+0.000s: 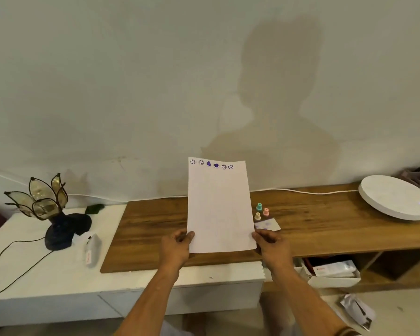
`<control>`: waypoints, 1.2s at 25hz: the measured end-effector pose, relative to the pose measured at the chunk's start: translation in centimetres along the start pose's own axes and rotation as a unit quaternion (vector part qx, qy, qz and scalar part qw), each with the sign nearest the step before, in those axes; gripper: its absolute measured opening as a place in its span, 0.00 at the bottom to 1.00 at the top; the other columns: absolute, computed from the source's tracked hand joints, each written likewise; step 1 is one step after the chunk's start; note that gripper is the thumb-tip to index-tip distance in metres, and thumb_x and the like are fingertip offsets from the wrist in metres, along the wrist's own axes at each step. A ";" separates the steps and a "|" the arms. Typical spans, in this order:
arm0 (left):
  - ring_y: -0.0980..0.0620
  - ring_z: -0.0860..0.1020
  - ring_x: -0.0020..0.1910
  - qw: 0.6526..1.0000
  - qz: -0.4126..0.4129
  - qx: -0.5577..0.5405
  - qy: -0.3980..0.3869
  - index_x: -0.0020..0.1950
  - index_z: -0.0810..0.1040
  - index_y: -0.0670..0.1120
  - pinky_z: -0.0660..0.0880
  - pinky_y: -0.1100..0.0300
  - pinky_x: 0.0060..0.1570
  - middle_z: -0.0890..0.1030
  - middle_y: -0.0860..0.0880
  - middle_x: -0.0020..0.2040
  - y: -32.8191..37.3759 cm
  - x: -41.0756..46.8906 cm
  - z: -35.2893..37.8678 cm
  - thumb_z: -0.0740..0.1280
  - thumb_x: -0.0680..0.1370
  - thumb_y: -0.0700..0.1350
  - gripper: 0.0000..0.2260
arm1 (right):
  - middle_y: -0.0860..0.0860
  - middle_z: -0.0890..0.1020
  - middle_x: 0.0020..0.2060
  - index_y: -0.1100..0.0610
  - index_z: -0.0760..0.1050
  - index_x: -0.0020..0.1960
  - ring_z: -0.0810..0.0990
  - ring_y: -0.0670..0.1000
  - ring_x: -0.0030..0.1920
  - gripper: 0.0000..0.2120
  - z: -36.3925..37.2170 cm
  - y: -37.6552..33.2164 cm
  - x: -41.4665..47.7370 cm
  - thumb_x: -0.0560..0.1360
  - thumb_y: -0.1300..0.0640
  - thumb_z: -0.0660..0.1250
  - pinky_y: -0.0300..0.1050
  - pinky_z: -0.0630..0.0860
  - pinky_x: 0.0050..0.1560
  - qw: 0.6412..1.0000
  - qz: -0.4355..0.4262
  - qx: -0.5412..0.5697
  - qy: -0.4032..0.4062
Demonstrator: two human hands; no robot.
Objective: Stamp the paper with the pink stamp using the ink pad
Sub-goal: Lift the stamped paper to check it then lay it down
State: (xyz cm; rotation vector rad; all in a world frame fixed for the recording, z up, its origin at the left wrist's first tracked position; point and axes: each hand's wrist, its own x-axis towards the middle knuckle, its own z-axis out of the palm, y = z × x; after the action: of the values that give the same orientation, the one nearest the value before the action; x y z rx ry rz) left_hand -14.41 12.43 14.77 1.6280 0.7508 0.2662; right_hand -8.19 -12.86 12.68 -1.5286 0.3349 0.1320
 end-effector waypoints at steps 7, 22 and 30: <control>0.50 0.84 0.44 0.997 -0.071 -0.020 0.007 0.54 0.81 0.48 0.83 0.59 0.36 0.84 0.50 0.50 -6.2 2.9 1.9 0.74 0.76 0.38 0.09 | 0.50 0.88 0.49 0.51 0.87 0.51 0.85 0.55 0.52 0.04 0.9 5.9 3.7 0.76 0.56 0.77 0.62 0.84 0.57 0.998 0.017 -0.061 0.022; 0.54 0.83 0.41 0.986 -0.086 0.138 0.034 0.64 0.81 0.48 0.82 0.54 0.50 0.86 0.50 0.51 -14.0 5.6 5.7 0.75 0.76 0.40 0.17 | 0.50 0.87 0.46 0.51 0.83 0.48 0.83 0.53 0.44 0.03 2.6 11.2 7.8 0.77 0.56 0.76 0.48 0.79 0.52 0.964 0.025 -0.257 0.055; 0.46 0.82 0.56 0.958 -0.024 0.284 0.021 0.72 0.77 0.50 0.77 0.50 0.62 0.82 0.46 0.63 -14.0 4.5 5.4 0.71 0.79 0.48 0.20 | 0.51 0.86 0.58 0.53 0.84 0.61 0.85 0.55 0.55 0.11 2.5 11.9 7.2 0.79 0.56 0.73 0.51 0.79 0.61 0.938 -0.028 -0.345 0.010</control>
State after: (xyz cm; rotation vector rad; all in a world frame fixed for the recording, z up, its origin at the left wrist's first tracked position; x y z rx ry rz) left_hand -12.34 11.21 -0.71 2.1450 0.9552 0.0471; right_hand -4.52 -10.72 -0.75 -2.2362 0.2719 0.2017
